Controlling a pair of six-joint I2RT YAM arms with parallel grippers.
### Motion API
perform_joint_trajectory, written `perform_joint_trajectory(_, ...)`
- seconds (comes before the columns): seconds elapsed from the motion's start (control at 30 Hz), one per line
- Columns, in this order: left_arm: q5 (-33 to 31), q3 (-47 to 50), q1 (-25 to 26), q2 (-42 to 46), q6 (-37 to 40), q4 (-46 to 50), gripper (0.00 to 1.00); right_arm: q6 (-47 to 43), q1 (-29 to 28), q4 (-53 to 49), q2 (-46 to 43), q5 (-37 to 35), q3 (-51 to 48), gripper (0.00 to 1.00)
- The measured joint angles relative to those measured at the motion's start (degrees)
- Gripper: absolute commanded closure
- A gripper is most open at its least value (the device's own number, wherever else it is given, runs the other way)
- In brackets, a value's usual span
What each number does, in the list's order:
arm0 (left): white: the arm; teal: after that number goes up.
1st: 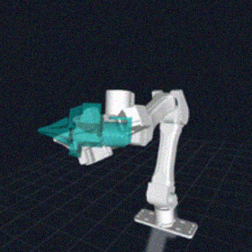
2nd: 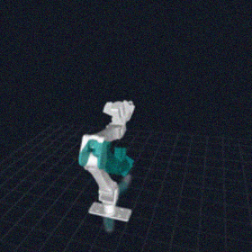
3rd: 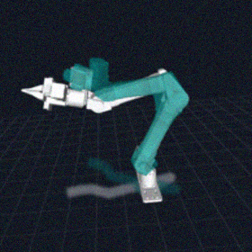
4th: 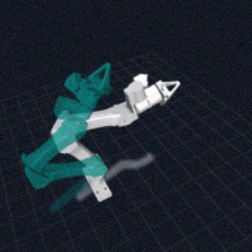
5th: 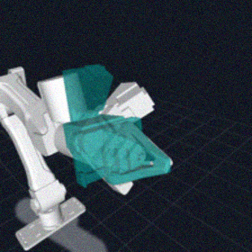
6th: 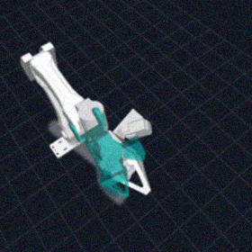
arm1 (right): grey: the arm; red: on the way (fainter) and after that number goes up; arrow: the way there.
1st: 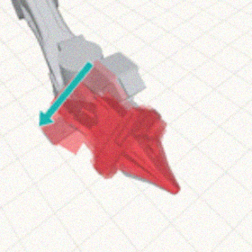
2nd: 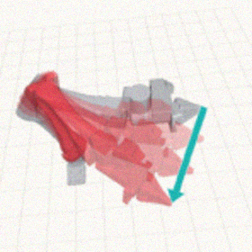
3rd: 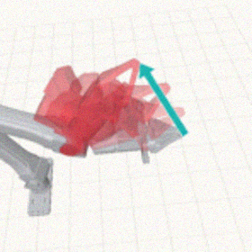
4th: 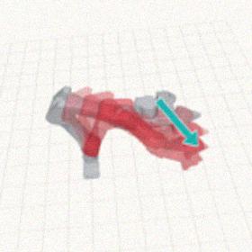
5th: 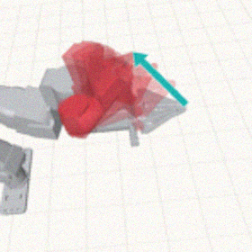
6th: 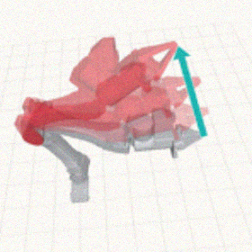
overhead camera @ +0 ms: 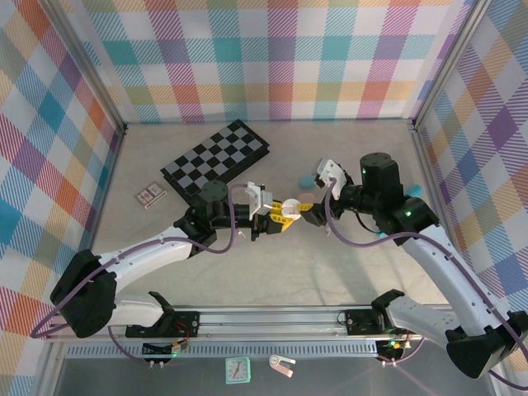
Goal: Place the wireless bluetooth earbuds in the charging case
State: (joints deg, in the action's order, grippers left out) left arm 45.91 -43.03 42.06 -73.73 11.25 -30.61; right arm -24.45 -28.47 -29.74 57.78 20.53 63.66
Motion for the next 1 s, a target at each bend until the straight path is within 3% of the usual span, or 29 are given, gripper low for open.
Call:
perform_joint_trajectory(0.3,-0.57,0.9,0.0,0.59,0.63,-1.18,0.88,1.7,0.0,1.53,-1.55,-1.25,-0.24,0.04)
perform_joint_trajectory(0.47,-1.03,2.47,-0.37,0.57,0.61,-2.82,0.88,3.76,0.83,6.32,-8.26,-0.37,-5.51,0.01)
perform_joint_trajectory(0.7,-1.88,3.58,-1.11,0.66,1.88,-3.61,0.89,14.27,10.8,11.28,-13.14,-0.66,-14.75,0.01)
perform_joint_trajectory(0.83,-2.03,4.31,-1.27,1.62,2.97,-3.56,0.88,24.59,15.21,9.75,-9.27,-4.22,-17.33,0.06)
perform_joint_trajectory(1.0,-2.05,4.74,-1.33,2.95,3.67,-3.32,0.89,34.49,16.85,2.8,3.15,-8.31,-15.41,0.07)
